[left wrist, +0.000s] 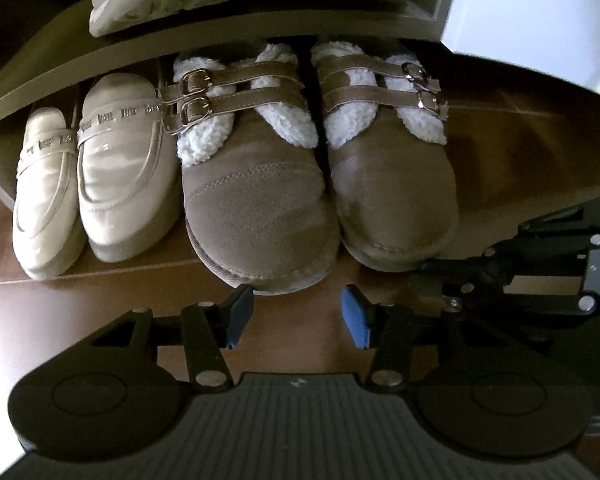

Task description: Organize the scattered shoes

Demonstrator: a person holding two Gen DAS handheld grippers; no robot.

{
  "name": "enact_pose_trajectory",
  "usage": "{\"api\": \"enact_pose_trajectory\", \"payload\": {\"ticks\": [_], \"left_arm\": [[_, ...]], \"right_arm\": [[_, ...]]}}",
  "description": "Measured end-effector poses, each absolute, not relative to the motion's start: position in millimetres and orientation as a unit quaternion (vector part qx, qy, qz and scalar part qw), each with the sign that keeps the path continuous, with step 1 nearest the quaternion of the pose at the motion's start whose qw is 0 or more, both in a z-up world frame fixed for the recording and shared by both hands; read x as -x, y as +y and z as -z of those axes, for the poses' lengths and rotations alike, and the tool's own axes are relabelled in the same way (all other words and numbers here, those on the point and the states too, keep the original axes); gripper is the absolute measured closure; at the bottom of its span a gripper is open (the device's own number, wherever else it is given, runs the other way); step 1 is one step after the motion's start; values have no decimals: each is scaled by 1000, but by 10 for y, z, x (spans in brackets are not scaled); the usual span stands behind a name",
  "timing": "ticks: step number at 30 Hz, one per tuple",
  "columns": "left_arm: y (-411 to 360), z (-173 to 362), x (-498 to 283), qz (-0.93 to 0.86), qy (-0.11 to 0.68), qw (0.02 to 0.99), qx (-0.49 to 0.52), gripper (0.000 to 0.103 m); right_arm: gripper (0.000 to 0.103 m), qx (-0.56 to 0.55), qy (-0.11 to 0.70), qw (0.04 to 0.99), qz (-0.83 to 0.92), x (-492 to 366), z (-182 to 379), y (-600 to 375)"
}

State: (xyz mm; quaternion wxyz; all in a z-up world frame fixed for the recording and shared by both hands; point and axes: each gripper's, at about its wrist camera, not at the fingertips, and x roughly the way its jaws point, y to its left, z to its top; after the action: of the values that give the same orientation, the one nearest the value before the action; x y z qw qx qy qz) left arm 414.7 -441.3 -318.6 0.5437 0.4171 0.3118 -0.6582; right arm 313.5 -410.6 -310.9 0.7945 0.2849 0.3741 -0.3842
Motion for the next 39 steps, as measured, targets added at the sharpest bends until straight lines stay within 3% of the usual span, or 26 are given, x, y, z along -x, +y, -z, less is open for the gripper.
{"api": "enact_pose_trajectory", "payload": {"ticks": [14, 22, 39], "left_arm": [[-4623, 3461, -4078, 638, 319, 564, -416, 49], [-4324, 3324, -3858, 670, 305, 533, -418, 51], [-4578, 3331, -3806, 659, 302, 534, -436, 51]], "right_arm": [[103, -281, 364, 793, 398, -3234, 3187, -4369], [98, -305, 337, 795, 401, -3107, 3030, -4281], [97, -313, 329, 785, 421, -2894, 3068, -4366]]}}
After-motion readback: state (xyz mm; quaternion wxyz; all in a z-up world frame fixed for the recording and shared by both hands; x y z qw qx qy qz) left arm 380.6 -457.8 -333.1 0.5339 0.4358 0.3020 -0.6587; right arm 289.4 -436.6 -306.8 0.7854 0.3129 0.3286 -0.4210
